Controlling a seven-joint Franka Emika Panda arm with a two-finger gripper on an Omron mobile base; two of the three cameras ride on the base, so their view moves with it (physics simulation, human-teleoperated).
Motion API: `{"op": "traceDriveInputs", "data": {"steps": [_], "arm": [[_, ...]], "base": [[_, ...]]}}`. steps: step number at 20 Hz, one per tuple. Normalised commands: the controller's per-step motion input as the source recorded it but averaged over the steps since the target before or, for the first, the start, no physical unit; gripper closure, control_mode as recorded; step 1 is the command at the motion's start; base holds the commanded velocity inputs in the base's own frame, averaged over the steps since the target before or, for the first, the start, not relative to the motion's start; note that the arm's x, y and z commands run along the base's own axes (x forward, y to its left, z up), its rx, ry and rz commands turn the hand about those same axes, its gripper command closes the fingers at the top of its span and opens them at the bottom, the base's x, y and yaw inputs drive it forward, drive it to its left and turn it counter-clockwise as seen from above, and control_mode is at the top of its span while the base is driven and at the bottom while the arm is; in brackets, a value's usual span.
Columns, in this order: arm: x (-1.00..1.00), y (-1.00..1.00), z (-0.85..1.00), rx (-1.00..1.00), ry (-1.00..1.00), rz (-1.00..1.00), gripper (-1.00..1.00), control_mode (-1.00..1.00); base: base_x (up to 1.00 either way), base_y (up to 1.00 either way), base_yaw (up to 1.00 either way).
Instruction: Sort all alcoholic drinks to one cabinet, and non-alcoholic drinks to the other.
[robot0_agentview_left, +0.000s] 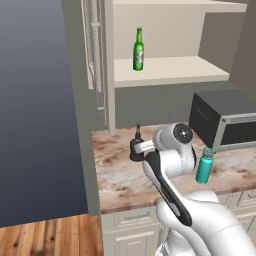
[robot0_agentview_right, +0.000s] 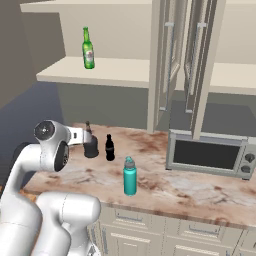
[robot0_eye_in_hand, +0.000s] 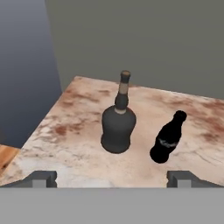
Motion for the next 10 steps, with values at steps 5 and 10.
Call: {"op": "traceDriveInputs", "data": {"steps": [5, 10], "arm": [[0.29, 0.03, 0.00, 0.00, 0.05, 0.00, -1.00, -1.00], [0.15, 0.06, 0.05, 0.00, 0.04, 0.00, -1.00, -1.00]], "base": [[0.00, 0.00, 0.00], [0.00, 0.00, 0.00]]}}
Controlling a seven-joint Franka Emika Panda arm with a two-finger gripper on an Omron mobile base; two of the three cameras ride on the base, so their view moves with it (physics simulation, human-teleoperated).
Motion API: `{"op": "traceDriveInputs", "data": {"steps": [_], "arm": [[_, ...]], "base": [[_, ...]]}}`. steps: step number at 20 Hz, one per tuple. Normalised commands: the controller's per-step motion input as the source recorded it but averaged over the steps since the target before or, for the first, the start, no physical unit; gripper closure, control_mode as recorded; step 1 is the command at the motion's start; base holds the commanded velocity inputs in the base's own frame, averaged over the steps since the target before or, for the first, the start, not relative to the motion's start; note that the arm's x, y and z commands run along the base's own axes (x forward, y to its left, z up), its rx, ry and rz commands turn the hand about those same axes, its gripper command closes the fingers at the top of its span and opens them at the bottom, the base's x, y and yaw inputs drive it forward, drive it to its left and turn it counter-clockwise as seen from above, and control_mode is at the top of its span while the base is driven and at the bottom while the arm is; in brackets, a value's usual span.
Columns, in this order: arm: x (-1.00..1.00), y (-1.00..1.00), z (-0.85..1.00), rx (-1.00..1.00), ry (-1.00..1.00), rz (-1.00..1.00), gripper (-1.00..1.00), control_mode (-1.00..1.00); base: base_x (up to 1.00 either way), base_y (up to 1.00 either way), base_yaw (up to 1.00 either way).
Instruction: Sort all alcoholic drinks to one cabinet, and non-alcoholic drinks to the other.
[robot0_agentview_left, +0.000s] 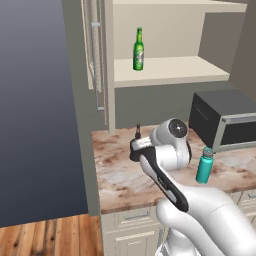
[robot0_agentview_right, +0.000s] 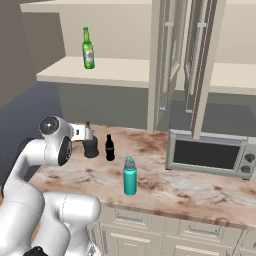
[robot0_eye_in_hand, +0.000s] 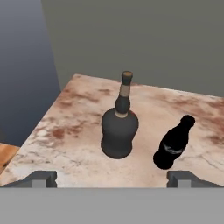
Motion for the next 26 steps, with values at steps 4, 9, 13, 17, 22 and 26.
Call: {"op": "traceDriveInputs", "data": {"steps": [4, 9, 13, 17, 22, 26], "arm": [[0.04, 0.04, 0.00, 0.00, 0.00, 0.00, -1.00, -1.00], [0.17, 0.00, -0.02, 0.00, 0.00, 0.00, -1.00, -1.00], [0.23, 0.00, -0.07, 0.00, 0.00, 0.00, -1.00, -1.00], [0.30, 0.00, -0.16, 0.00, 0.00, -0.01, -1.00, -1.00], [0.25, 0.00, -0.19, 0.00, 0.00, -0.02, -1.00, -1.00], [0.20, 0.00, -0.16, 0.00, 0.00, -0.01, -1.00, -1.00]], "base": [[0.00, 0.00, 0.00], [0.00, 0.00, 0.00], [0.00, 0.00, 0.00], [0.00, 0.00, 0.00], [0.00, 0.00, 0.00], [0.00, 0.00, 0.00]]}}
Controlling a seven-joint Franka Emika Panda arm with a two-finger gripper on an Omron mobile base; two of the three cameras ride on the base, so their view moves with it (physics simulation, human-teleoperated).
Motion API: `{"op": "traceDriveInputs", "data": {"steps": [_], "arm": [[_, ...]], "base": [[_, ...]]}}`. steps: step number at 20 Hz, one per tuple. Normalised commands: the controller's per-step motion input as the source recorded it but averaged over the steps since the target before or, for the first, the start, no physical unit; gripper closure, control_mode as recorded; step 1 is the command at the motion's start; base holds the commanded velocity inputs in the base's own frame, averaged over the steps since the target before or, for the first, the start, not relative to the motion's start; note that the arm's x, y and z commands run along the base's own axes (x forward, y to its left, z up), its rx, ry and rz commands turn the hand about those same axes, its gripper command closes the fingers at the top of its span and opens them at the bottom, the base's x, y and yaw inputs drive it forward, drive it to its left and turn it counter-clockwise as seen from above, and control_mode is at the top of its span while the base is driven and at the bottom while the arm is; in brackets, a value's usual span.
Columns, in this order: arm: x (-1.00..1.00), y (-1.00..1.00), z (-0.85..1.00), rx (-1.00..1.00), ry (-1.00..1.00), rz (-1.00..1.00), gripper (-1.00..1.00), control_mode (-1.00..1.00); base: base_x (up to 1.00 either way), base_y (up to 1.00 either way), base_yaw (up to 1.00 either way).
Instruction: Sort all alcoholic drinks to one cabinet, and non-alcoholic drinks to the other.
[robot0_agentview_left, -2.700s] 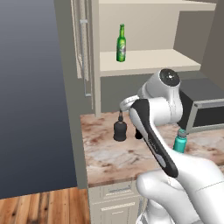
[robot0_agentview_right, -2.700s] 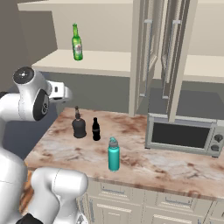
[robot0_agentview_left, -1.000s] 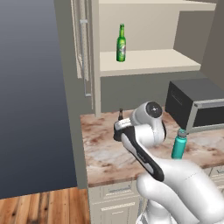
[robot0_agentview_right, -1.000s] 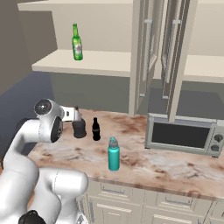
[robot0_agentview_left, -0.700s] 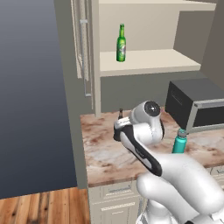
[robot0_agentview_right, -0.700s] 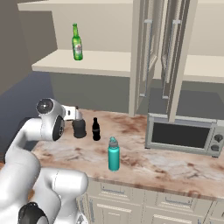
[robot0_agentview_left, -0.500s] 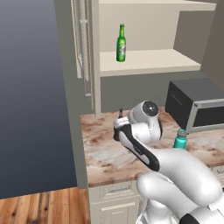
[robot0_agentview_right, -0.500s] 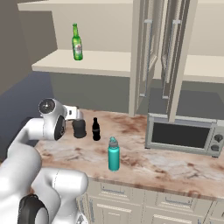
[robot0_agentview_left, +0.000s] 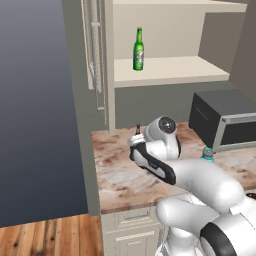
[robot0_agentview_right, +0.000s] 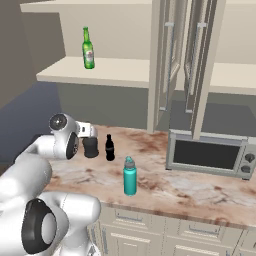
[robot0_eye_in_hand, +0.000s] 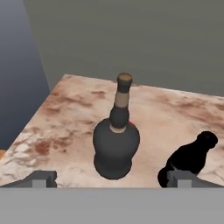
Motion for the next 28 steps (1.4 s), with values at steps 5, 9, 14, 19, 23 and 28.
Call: {"op": "traceDriveInputs", "data": {"steps": [5, 9, 14, 19, 23, 28], "arm": [[0.25, 0.00, -0.14, 0.00, 0.02, -0.01, -1.00, -1.00], [0.31, 0.00, -0.02, 0.00, 0.00, -0.01, -1.00, -1.00], [0.25, 0.00, -0.06, 0.00, 0.00, 0.00, -1.00, -1.00], [0.14, 0.00, -0.23, 0.00, 0.01, 0.00, -1.00, -1.00], [0.11, 0.00, -0.28, 0.00, 0.02, 0.00, -1.00, -1.00], [0.14, 0.00, -0.17, 0.00, 0.01, 0.00, -1.00, -1.00]], "base": [[0.00, 0.00, 0.00], [0.00, 0.00, 0.00], [0.00, 0.00, 0.00], [0.00, 0.00, 0.00], [0.00, 0.00, 0.00], [0.00, 0.00, 0.00]]}}
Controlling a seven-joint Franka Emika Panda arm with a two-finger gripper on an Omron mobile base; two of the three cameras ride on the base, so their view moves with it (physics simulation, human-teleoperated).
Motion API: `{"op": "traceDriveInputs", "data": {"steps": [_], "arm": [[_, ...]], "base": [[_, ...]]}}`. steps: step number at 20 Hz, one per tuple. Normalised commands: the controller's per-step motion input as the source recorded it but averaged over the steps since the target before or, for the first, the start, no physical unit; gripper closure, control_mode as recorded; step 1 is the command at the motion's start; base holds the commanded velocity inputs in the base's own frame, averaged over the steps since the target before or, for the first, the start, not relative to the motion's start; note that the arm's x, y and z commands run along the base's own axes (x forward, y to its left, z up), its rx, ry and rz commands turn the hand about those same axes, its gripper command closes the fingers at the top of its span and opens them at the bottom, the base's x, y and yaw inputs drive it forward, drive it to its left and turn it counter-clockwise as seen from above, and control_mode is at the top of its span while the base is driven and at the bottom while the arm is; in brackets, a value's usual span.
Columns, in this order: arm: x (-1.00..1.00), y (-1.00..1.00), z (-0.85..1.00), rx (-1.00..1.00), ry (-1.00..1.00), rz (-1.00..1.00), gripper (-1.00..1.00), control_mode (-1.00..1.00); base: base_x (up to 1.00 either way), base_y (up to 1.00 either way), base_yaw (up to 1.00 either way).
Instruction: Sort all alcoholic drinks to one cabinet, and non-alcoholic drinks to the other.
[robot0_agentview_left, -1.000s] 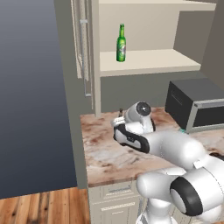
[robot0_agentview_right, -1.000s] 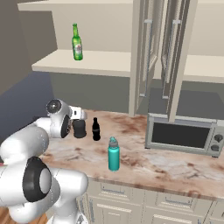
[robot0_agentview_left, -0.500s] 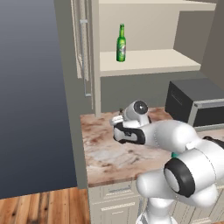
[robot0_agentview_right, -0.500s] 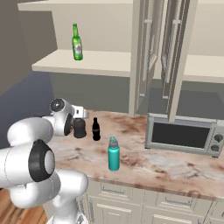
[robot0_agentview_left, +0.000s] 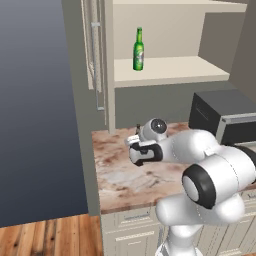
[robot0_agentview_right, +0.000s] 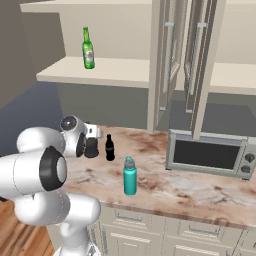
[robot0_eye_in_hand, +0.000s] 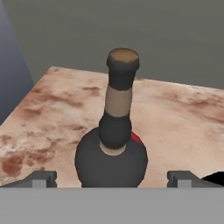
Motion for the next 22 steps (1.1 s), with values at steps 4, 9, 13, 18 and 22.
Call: {"op": "traceDriveInputs", "data": {"steps": [4, 9, 13, 18, 22], "arm": [[0.14, 0.00, -0.08, 0.00, 0.01, 0.00, -1.00, -1.00], [0.10, 0.00, -0.05, 0.00, 0.01, 0.00, -1.00, -1.00], [0.18, 0.00, -0.03, 0.00, 0.02, 0.00, -1.00, -1.00], [0.22, 0.00, -0.01, 0.00, 0.01, 0.00, -1.00, -1.00], [0.18, 0.00, 0.00, 0.00, 0.00, 0.00, -1.00, -1.00]], "base": [[0.00, 0.00, 0.00], [0.00, 0.00, 0.00], [0.00, 0.00, 0.00], [0.00, 0.00, 0.00], [0.00, 0.00, 0.00]]}}
